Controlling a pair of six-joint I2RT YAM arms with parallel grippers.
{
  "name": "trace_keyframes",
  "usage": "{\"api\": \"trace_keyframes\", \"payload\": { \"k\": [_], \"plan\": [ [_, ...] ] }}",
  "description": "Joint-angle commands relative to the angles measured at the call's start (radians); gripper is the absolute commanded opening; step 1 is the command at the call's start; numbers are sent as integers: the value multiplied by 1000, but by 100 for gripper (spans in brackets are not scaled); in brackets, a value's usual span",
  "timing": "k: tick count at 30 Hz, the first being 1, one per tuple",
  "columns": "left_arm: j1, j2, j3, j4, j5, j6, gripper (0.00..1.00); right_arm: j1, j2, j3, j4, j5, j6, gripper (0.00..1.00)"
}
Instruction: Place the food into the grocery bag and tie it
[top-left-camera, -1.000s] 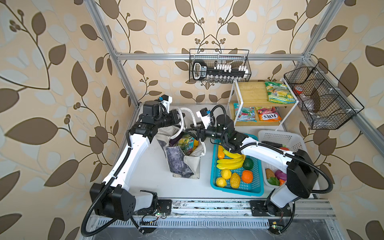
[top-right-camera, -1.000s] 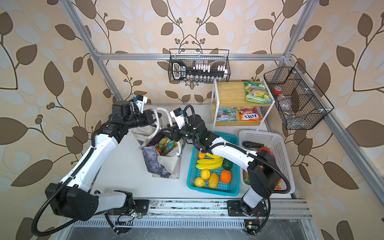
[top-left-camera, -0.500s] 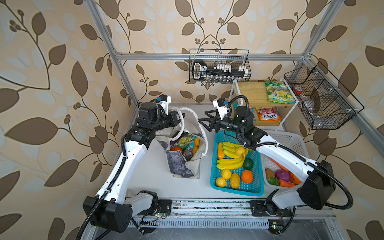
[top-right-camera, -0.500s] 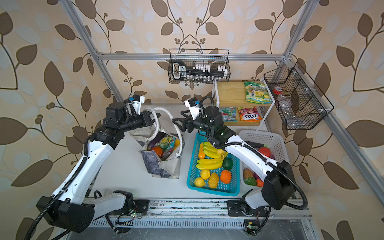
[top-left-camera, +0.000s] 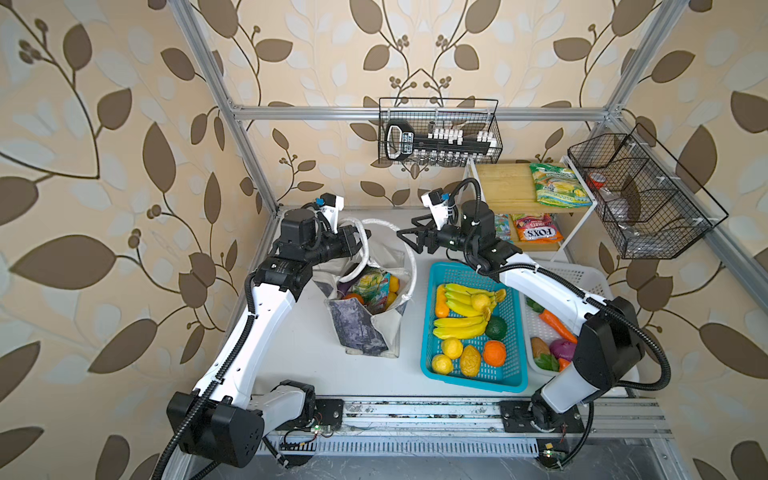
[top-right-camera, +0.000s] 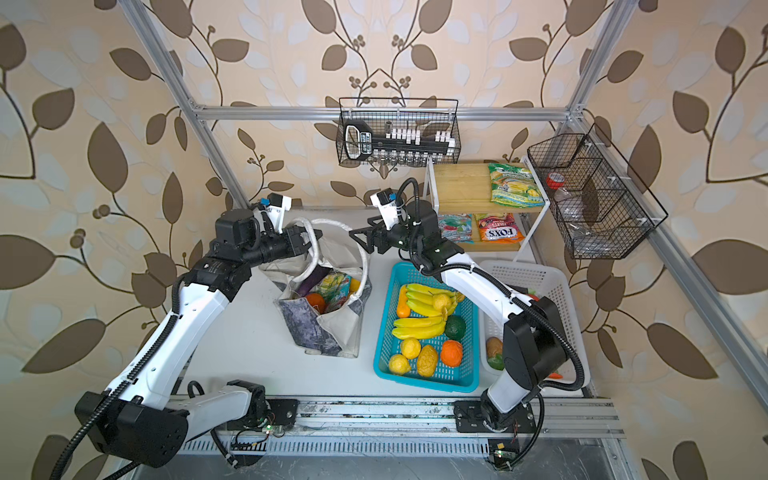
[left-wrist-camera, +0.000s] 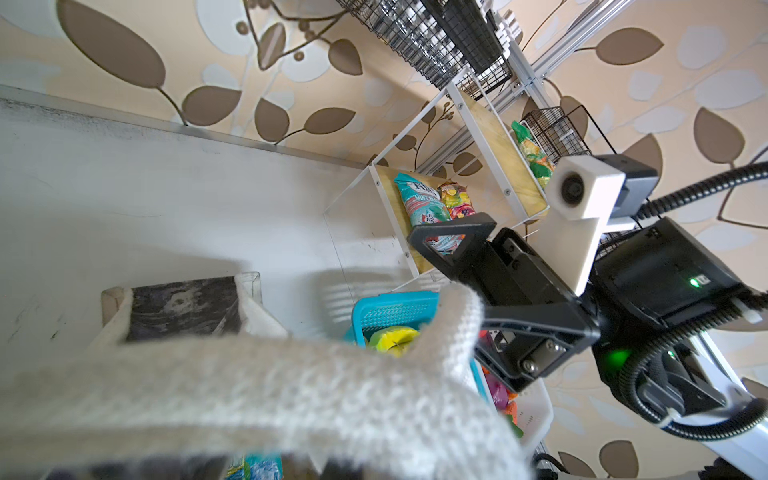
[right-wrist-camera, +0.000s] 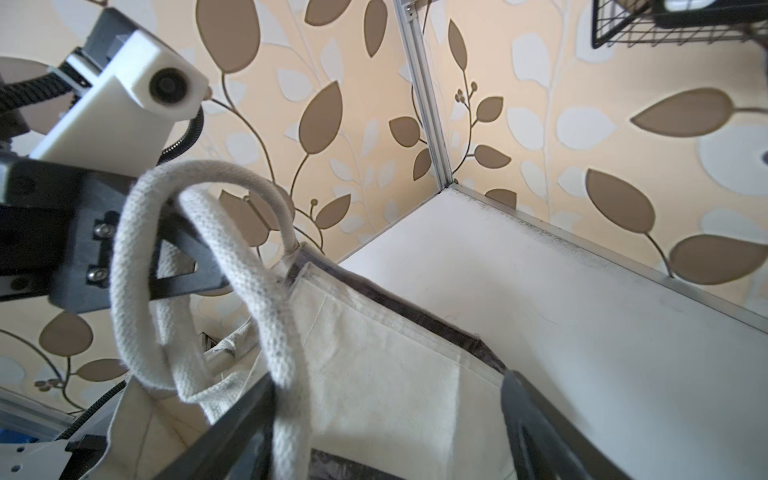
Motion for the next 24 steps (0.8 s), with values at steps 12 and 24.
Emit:
{"api": "trace_keyframes", "payload": {
  "k": [12,24],
  "plan": [
    [-3,-49,-8,39,-57,-38,0,-12,-1,-59,163,-191,106,79],
    [4,-94,-56,62,30,-22,0,-70,-93,-38,-46,-4,8,73]
  ]
}}
